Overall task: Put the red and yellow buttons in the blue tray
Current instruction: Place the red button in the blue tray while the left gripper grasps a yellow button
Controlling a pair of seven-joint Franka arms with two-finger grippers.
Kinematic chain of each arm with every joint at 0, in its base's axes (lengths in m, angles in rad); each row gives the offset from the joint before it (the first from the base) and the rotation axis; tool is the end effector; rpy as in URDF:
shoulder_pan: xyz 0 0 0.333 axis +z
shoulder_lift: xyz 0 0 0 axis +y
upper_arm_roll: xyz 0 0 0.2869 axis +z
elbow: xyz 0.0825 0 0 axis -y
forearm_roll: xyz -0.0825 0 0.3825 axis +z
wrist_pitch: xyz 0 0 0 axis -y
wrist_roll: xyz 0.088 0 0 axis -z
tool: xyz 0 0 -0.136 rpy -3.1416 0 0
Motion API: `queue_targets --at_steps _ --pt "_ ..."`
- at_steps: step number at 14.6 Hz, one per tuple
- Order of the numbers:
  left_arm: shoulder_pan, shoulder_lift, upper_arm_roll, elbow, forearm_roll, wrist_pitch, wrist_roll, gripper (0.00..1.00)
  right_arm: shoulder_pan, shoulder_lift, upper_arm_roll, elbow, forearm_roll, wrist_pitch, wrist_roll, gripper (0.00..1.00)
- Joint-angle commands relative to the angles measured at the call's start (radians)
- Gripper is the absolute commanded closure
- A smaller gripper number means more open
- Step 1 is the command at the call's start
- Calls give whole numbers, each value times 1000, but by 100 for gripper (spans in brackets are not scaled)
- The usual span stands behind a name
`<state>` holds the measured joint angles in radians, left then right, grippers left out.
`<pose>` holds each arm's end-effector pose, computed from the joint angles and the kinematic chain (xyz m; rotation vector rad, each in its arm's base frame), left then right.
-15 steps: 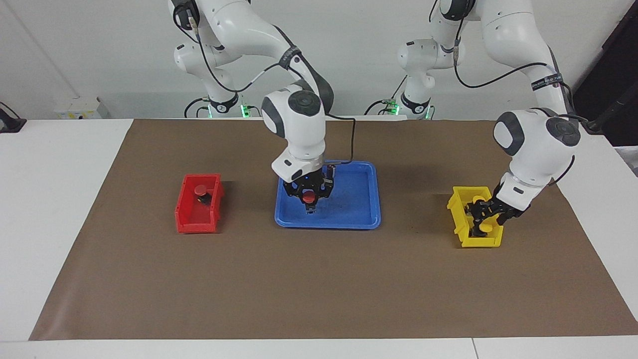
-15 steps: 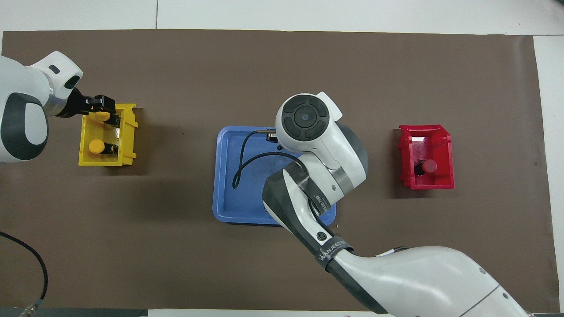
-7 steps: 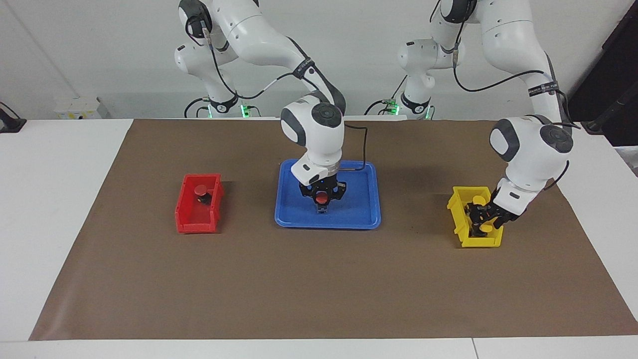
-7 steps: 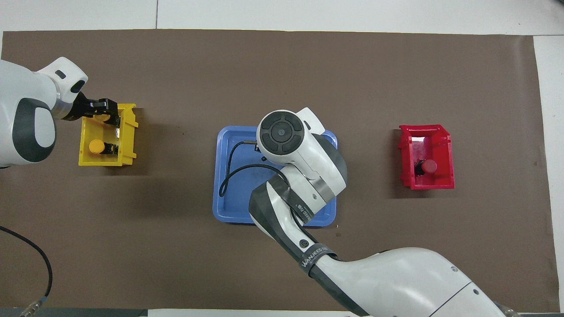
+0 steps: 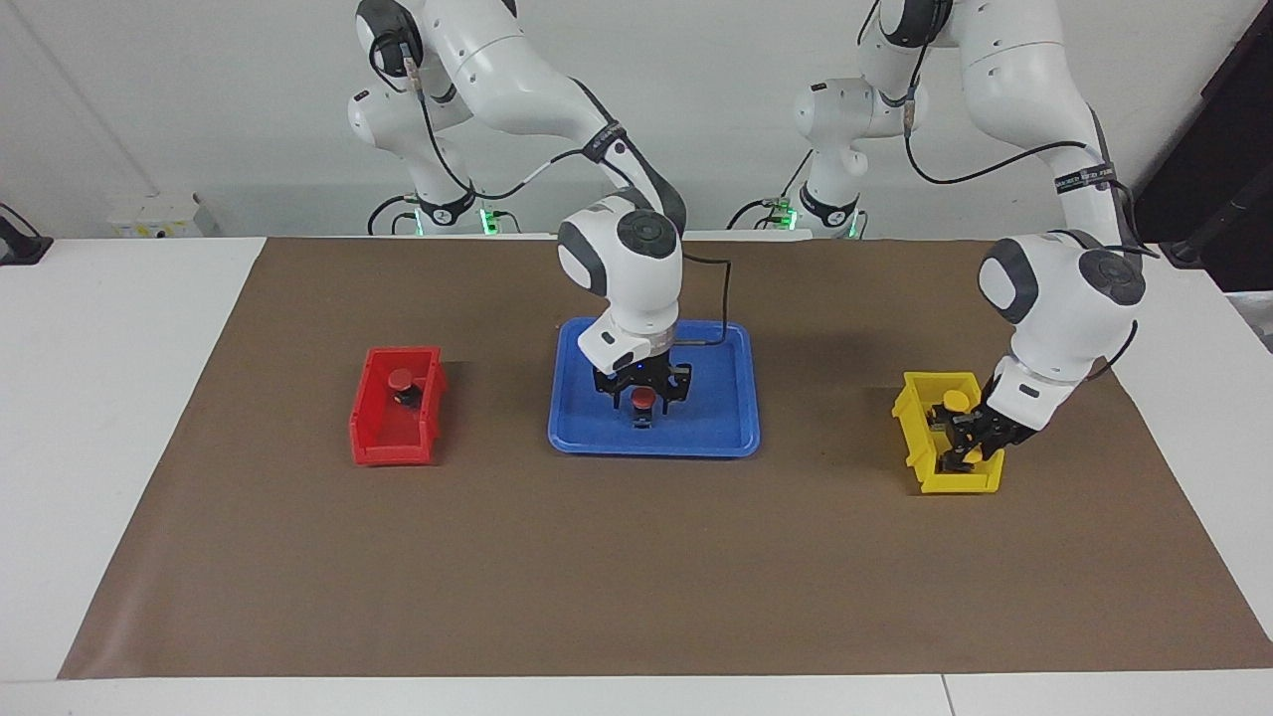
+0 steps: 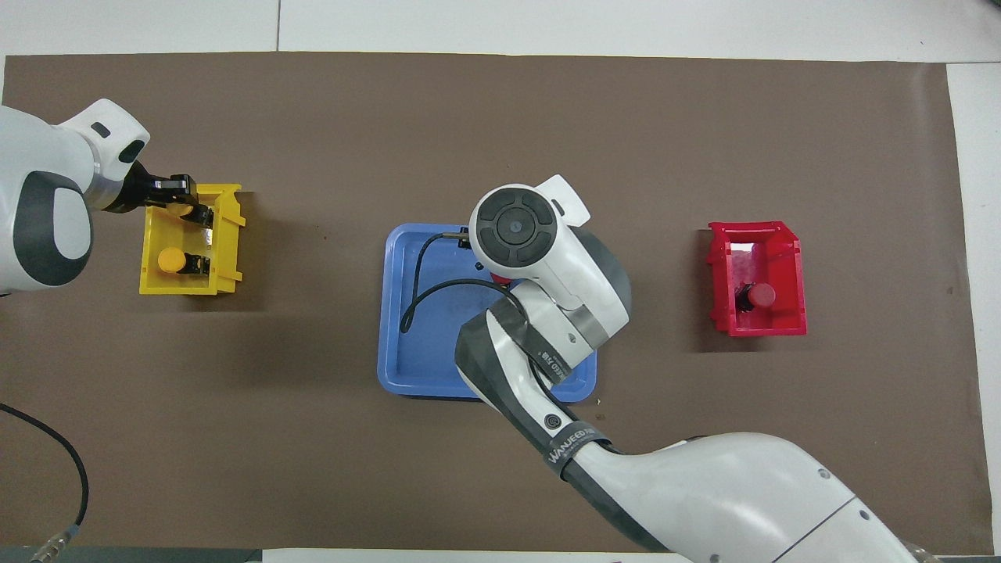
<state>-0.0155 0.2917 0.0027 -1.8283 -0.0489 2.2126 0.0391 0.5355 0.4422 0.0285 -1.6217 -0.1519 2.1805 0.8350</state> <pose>0.6310 -0.0109 0.3275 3.0995 -0.0381 0.1444 0.5779 0.3525 0.3244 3.1016 -0.3028 0.2577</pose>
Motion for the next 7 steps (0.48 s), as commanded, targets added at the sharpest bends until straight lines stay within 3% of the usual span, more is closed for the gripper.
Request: queue_targets --at_steps 1,3,7 --pt "-6 -75 3 107 -17 -239 8 98 -144 -126 16 -13 -17 -71 -119 0" --pt "-17 -80 -6 187 -22 -361 -4 98 -260 -231 19 -117 -5 -100 -274 0" --pt "-257 -106 -7 138 -20 -351 -336 98 -437 -400 16 -378 136 -85 -622 0"
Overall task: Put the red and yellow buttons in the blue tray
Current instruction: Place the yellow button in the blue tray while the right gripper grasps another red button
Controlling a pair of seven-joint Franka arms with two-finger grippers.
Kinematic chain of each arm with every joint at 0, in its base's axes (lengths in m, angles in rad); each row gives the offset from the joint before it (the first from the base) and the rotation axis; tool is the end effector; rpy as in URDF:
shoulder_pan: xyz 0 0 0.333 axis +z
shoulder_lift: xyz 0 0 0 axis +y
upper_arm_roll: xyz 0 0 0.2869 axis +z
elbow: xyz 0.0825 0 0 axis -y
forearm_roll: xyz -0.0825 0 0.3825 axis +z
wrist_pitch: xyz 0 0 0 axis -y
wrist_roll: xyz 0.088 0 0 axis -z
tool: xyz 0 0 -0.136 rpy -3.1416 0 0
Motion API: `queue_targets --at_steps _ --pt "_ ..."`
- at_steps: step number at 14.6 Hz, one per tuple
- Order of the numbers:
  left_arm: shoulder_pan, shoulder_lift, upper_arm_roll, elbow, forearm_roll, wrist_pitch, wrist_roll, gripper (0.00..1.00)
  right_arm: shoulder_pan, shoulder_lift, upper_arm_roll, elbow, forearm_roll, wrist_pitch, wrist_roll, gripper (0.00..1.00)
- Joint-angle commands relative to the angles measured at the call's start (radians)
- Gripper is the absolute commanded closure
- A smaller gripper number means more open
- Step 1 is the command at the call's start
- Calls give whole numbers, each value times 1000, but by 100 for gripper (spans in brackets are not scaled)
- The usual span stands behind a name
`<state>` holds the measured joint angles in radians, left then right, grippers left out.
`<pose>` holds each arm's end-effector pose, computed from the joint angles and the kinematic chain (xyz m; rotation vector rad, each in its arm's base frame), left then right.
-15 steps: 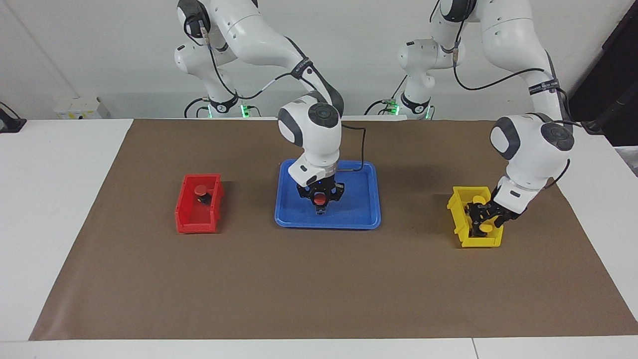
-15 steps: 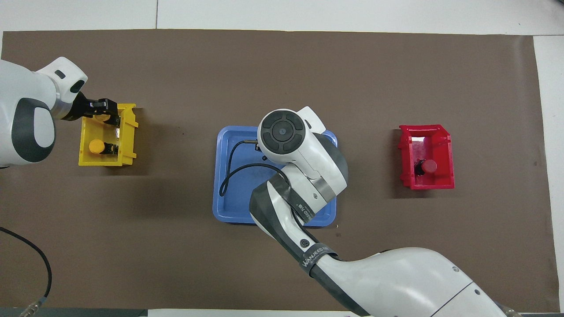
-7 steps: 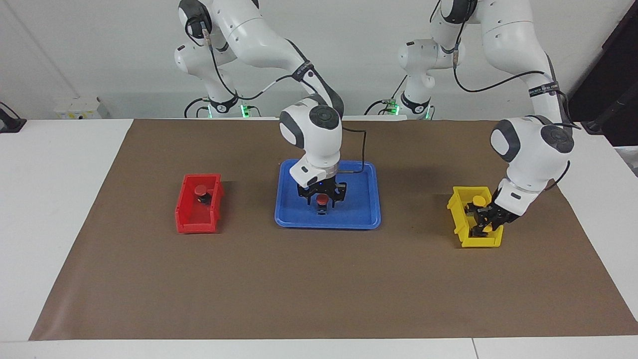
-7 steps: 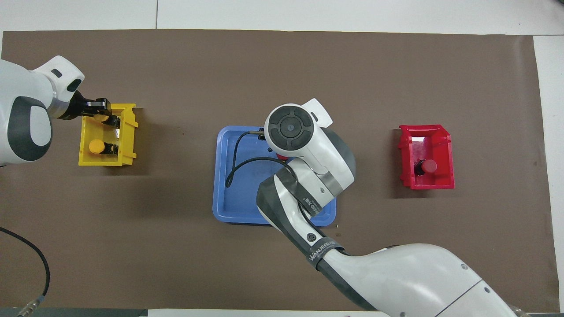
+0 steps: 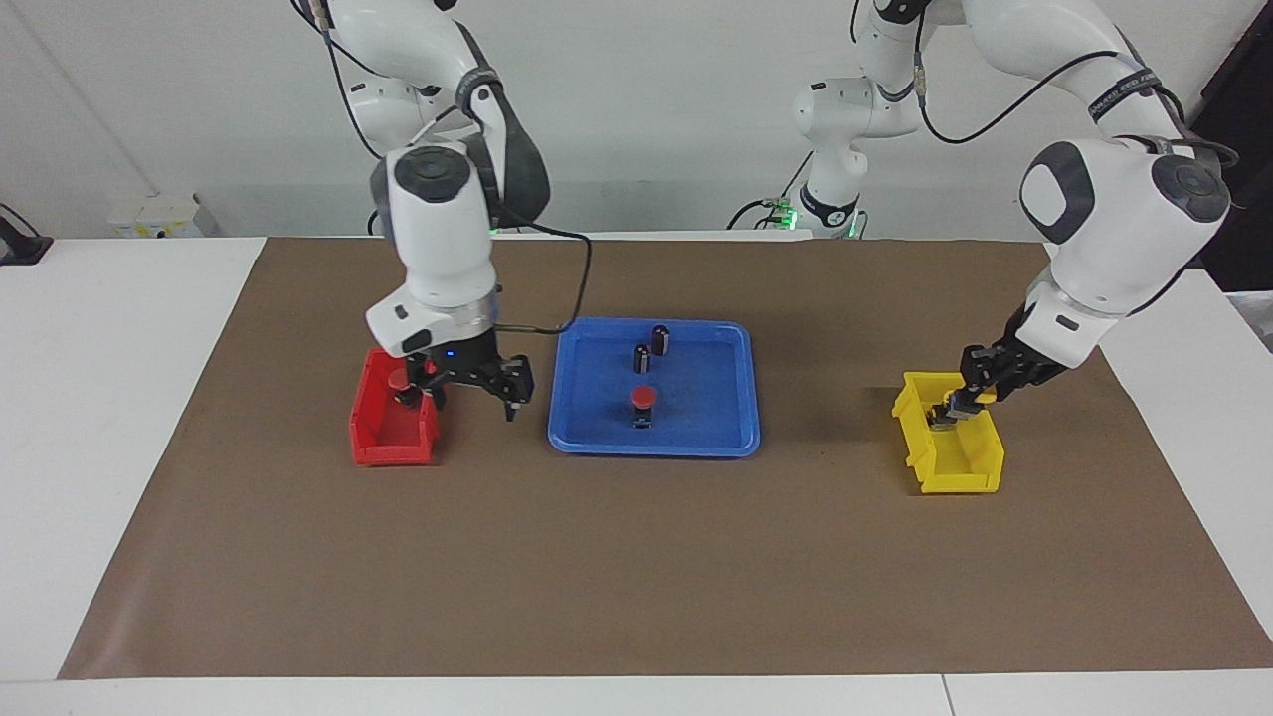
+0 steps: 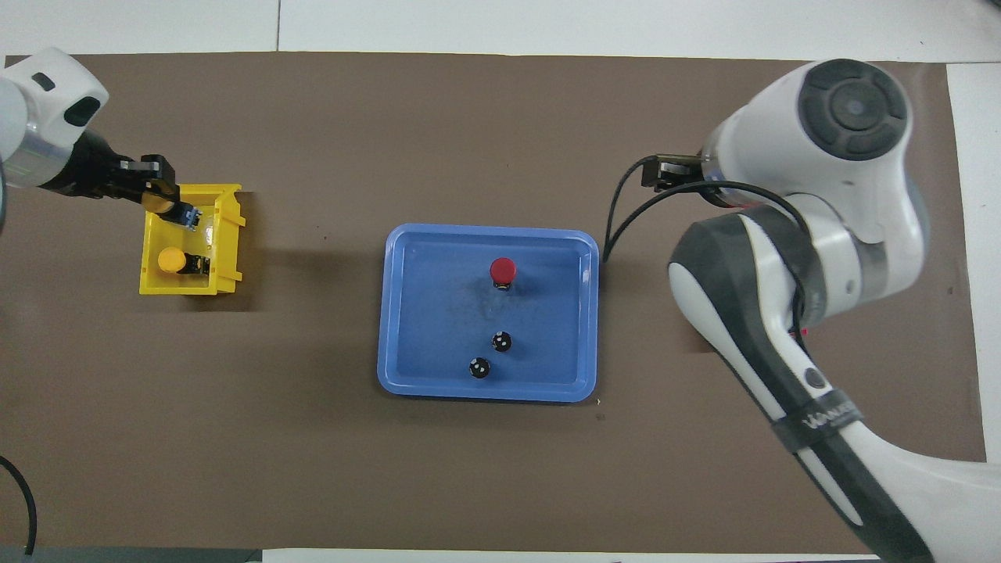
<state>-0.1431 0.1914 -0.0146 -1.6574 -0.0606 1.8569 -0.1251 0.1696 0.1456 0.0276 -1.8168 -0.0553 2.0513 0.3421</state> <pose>0.6066 -0.1025 0.4383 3.0800 -0.0238 -0.0009 0.5972 0.1143 0.4076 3.1113 -0.1900 0.1529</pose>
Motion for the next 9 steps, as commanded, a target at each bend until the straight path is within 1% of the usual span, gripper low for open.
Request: queue_targets --at_steps 1,2,3,5,7,9 --pt "-209 -10 10 -57 -8 54 -283 98 -108 -113 18 -214 43 46 -200 0" --pt "-275 -23 10 -97 -10 111 -371 98 -122 -127 17 -242 43 47 -224 0" --pt "-312 -29 7 -131 -10 143 -402 98 -128 -139 17 -277 43 62 -235 1" --pt "-389 -12 8 -159 -11 204 -418 98 -173 -167 17 -364 43 143 -277 5" --pt "-432 32 8 -173 -10 269 -448 98 -199 -195 17 -449 43 225 -314 11" --pt "-451 62 7 -188 -10 312 -455 98 -205 -201 17 -486 57 260 -316 16"
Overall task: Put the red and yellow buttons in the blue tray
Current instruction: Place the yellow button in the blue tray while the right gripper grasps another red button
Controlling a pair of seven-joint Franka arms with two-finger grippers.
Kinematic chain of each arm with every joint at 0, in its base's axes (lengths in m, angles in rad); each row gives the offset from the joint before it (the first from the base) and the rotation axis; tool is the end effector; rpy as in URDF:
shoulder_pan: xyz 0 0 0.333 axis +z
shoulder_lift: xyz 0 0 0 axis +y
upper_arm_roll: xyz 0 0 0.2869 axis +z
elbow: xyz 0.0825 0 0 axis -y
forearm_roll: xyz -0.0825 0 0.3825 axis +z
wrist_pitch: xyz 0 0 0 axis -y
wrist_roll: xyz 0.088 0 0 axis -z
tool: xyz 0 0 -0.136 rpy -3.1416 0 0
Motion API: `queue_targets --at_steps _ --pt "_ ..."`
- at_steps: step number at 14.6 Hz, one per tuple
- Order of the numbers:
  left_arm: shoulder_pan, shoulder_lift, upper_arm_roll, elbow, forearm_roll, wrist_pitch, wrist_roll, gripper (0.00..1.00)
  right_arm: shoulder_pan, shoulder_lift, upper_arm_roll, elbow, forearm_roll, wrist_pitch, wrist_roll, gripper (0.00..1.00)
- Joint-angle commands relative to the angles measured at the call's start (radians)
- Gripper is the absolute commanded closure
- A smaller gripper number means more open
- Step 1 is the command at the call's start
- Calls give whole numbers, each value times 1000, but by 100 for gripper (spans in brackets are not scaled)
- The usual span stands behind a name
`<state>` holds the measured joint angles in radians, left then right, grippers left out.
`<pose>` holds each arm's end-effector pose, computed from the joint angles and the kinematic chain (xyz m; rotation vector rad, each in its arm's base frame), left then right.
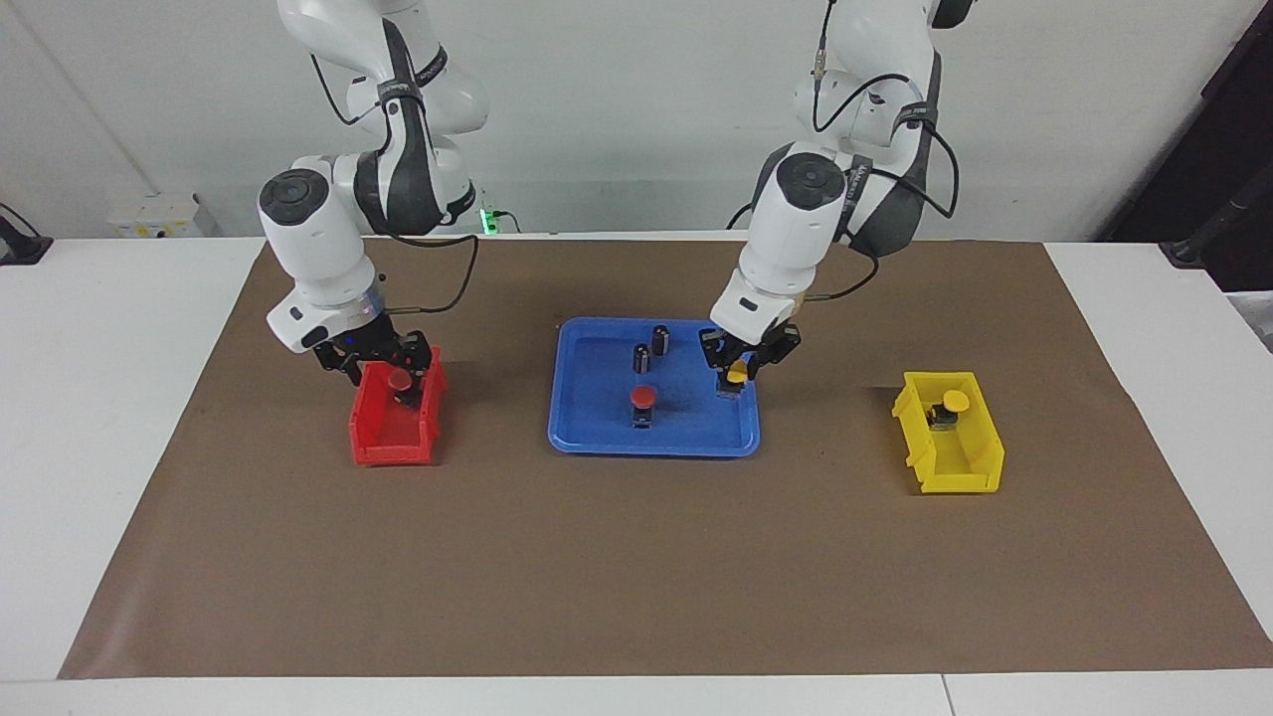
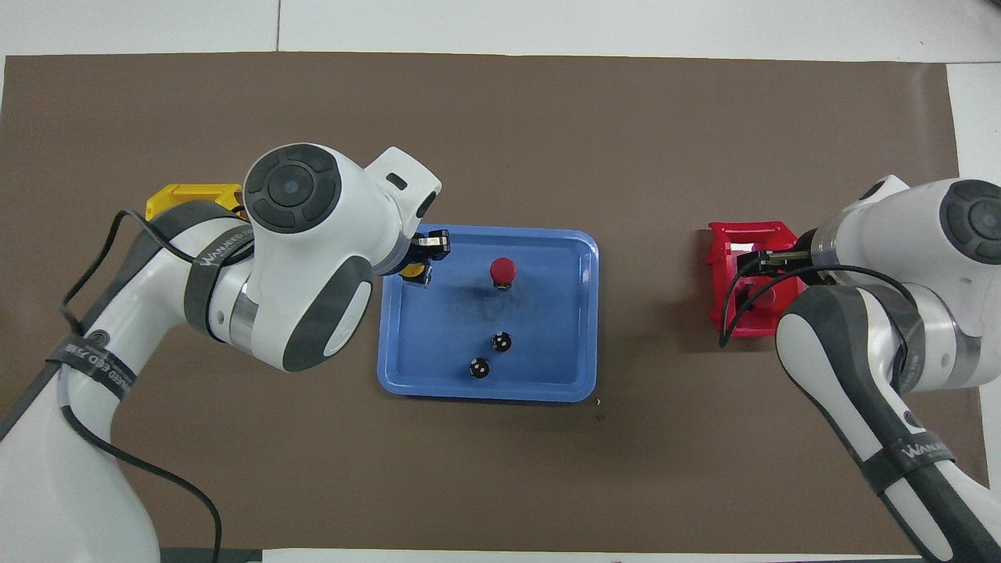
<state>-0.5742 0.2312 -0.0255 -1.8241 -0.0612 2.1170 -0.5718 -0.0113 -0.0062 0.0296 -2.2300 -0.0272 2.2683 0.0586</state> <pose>0.5091 -0.3526 0.3581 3.0581 0.0048 0.0287 0.5286 0.0084 0.3216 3.1209 -0.0363 0.0707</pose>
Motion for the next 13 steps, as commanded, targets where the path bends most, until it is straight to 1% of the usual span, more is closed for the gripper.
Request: queue_targets --at_steps 1,2,4,6,8,9,10,11,12,13 --pt "-38 37 19 -37 -11 95 -20 98 -22 -49 15 -83 45 45 -33 19" --pt "-61 62 19 -46 -9 148 -52 98 -24 -51 15 -91 49 48 -34 20" --pt "-81 108 19 -38 -9 207 -95 98 -21 -54 15 -105 50 53 -34 22" --pt "-81 109 21 -40 -9 198 -97 98 -16 -61 15 -131 50 88 -34 23" --pt "-81 109 21 -40 -9 196 -96 92 -18 -60 15 -152 50 105 -51 26" --pt "-81 109 21 -40 -9 195 -96 77 -16 -60 15 -154 50 109 -60 27" --pt "-81 108 21 -38 -8 193 -96 49 -16 -60 15 -154 50 111 -60 32" --pt "-81 108 22 -37 -6 192 -96 41 -15 -60 15 -154 50 114 -60 37" --pt "-81 108 22 -37 -5 192 -96 36 -15 -60 15 -157 50 123 -60 44" --pt "-81 106 22 -37 -5 192 -96 35 -15 -60 15 -161 50 132 -65 51"
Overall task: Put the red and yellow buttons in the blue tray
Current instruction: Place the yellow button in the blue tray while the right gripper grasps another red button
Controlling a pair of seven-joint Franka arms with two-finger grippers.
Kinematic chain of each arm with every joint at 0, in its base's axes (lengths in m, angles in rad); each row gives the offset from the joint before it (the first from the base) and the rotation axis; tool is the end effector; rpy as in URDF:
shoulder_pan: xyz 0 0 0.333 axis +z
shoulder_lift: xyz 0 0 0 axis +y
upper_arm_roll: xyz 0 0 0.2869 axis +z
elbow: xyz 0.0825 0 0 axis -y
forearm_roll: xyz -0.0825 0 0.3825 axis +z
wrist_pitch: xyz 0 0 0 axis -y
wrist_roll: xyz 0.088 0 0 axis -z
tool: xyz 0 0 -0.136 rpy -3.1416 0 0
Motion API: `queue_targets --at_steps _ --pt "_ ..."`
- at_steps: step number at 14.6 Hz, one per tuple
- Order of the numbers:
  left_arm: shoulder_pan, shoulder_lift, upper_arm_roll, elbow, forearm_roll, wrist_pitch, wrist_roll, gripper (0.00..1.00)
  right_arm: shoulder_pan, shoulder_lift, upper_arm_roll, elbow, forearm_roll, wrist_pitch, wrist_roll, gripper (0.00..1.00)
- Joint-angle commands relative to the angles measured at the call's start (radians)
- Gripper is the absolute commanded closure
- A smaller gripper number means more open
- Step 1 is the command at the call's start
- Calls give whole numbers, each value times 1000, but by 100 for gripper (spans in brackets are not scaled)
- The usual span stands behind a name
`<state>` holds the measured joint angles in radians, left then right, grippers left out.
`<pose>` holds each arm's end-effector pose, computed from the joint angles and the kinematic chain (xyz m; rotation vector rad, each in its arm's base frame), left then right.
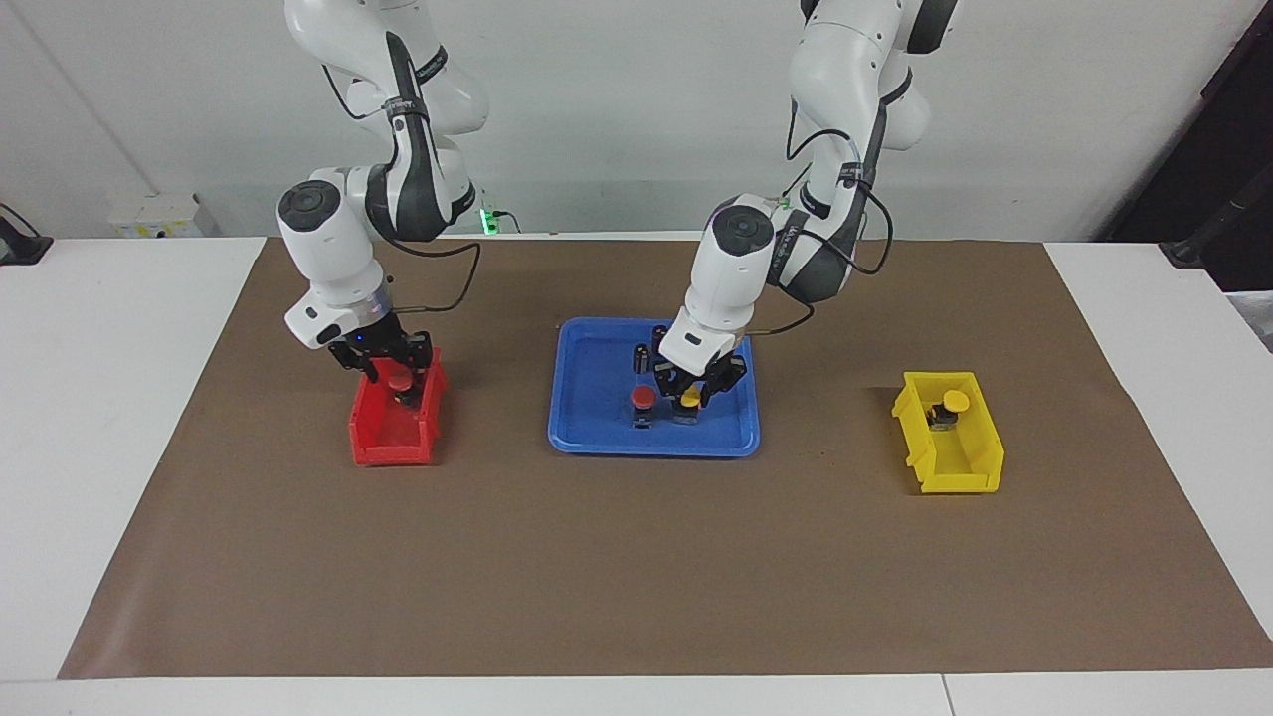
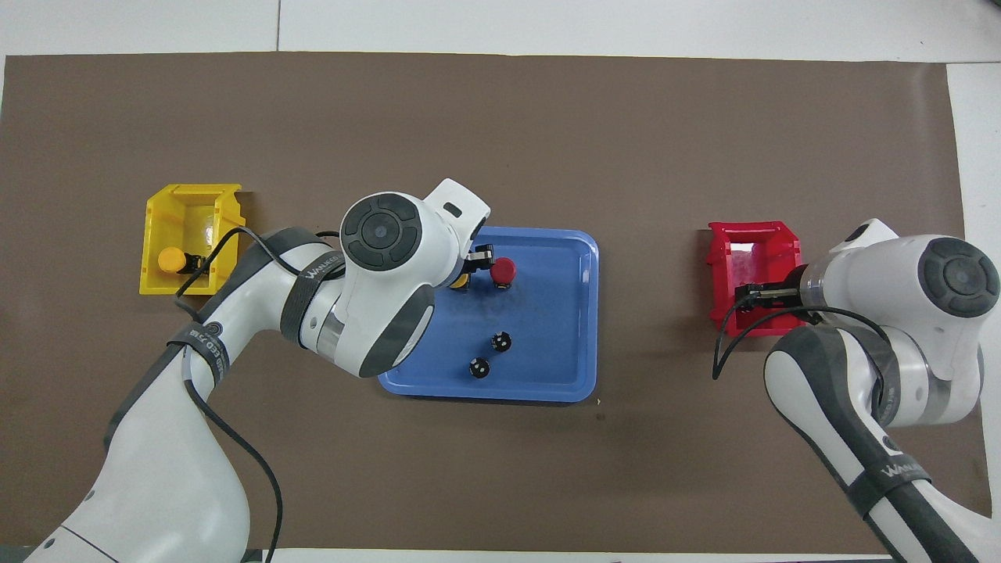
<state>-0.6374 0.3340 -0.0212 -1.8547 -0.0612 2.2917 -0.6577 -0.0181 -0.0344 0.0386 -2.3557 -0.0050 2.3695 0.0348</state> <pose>0.4994 -0.3892 0.2966 3.0338 0.0587 0.0727 0.5029 0.0101 0.2904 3.1371 -0.0169 0.0758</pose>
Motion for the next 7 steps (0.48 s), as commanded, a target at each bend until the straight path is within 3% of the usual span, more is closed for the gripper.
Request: queue_targets --at_steps 1,3,5,6,7 --pt "-18 0 20 -5 -5 17 -11 35 -8 -30 6 -34 28 33 -45 62" --pt "-7 -19 20 3 -5 0 -8 35 -8 -22 6 -7 26 18 -55 74" --pt "8 -70 32 55 -5 -113 1 34 -5 14 14 134 26 -129 -56 74" --pt "27 -88 32 78 -5 -150 3 26 -3 39 15 226 25 -224 -55 74" --pt "54 -119 37 89 9 -194 21 13 9 56 21 309 25 -305 -52 74"
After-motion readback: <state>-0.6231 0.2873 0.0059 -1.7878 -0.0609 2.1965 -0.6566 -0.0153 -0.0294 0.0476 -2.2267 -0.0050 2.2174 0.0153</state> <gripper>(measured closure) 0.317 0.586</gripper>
